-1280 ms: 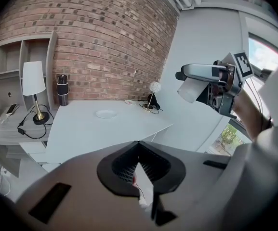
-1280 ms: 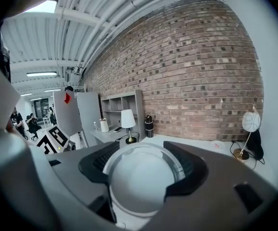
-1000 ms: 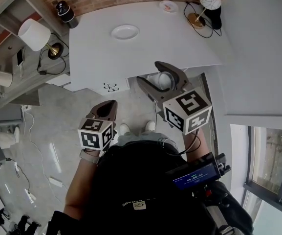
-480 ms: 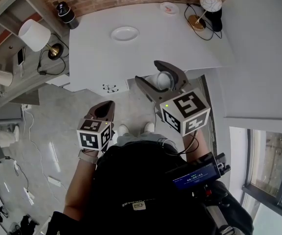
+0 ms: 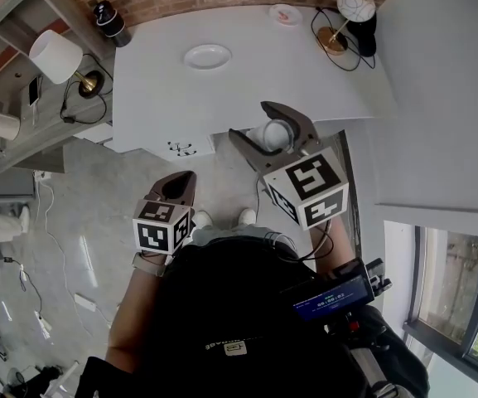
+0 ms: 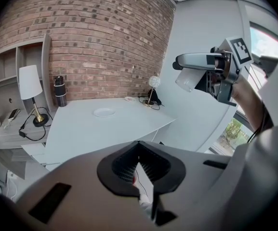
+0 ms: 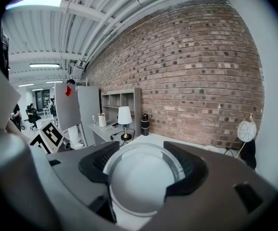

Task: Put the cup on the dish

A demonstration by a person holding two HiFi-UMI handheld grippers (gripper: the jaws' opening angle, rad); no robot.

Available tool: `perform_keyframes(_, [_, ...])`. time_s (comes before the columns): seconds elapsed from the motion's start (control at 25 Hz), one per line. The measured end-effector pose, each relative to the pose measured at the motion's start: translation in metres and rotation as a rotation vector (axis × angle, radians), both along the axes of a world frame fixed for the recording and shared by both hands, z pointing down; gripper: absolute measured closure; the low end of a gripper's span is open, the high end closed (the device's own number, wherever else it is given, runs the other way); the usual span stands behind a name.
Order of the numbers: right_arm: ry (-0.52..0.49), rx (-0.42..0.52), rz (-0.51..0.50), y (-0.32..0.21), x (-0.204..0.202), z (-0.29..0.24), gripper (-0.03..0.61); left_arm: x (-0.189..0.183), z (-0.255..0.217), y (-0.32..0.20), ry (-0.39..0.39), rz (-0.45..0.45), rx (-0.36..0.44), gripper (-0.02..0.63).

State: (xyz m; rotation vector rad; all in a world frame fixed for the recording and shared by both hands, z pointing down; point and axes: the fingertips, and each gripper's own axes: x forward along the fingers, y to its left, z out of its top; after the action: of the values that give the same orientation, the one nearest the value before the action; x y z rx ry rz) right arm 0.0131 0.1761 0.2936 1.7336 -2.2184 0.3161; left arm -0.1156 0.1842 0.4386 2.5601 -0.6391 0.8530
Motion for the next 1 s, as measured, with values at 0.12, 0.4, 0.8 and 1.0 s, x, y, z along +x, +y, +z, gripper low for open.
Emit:
perform_keyframes(0.12, [0.024, 0.000, -0.014, 0.002, 0.008, 0.000, 0.290, 0.008, -0.002, 0.001, -0.002, -0.014, 0.007, 0.609])
perform_keyframes(0.4, [0.005, 0.011, -0.040, 0.010, 0.030, 0.004, 0.291, 0.030, 0.001, 0.015, -0.035, -0.026, 0.017, 0.609])
perform_keyframes(0.8, [-0.016, 0.012, -0.039, 0.020, 0.061, 0.010, 0.291, 0.051, 0.008, 0.031, -0.050, -0.046, 0.010, 0.609])
perform_keyframes(1.0, [-0.023, 0.001, -0.031, 0.013, 0.069, 0.015, 0.291, 0.057, 0.011, 0.023, -0.041, -0.047, 0.000, 0.609])
